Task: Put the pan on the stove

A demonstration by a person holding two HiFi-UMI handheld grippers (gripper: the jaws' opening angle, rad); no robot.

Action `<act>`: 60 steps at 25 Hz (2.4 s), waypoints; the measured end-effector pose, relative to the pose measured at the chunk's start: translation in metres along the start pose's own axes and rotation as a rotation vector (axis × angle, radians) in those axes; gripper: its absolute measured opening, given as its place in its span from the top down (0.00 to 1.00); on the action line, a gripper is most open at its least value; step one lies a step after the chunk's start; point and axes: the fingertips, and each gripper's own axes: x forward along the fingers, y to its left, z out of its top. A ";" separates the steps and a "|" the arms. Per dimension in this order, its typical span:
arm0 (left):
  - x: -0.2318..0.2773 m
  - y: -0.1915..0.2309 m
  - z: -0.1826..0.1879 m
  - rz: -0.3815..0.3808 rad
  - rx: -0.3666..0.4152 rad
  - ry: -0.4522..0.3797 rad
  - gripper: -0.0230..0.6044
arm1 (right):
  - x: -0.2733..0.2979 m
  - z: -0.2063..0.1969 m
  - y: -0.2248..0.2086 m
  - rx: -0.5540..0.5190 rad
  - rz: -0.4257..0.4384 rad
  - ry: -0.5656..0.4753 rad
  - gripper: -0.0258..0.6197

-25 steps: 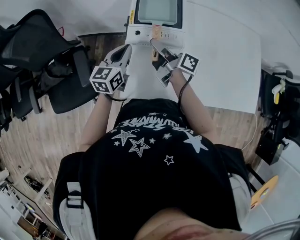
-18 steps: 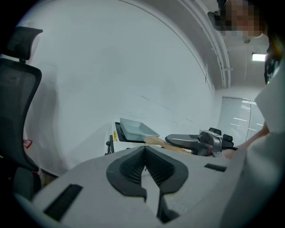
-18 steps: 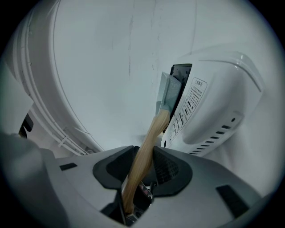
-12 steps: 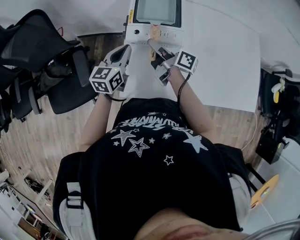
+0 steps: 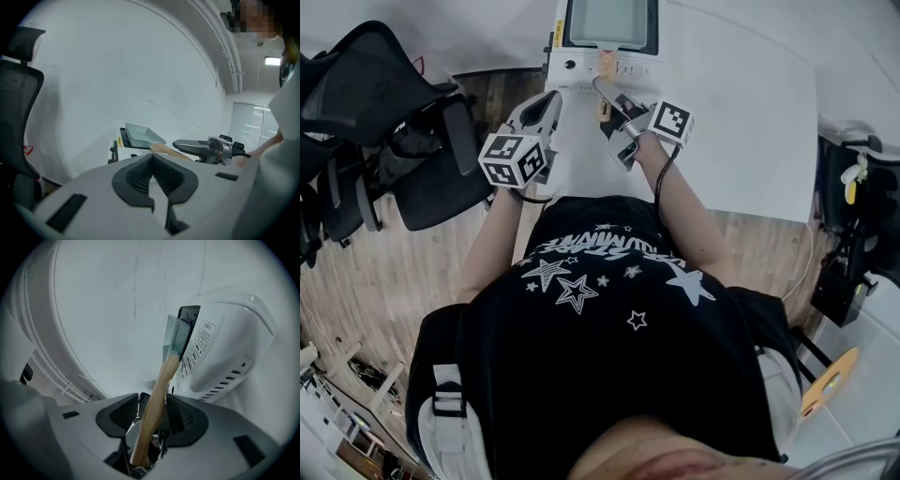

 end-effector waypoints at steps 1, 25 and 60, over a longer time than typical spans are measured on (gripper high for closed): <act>0.000 0.000 0.000 0.000 0.000 0.000 0.95 | 0.001 0.000 0.002 -0.006 0.004 0.001 0.69; 0.001 -0.024 -0.006 0.099 -0.029 -0.030 0.95 | -0.040 0.004 -0.010 -0.022 -0.045 0.097 0.58; -0.070 -0.210 -0.065 0.174 0.014 -0.061 0.95 | -0.235 -0.040 0.035 -0.811 -0.175 0.288 0.87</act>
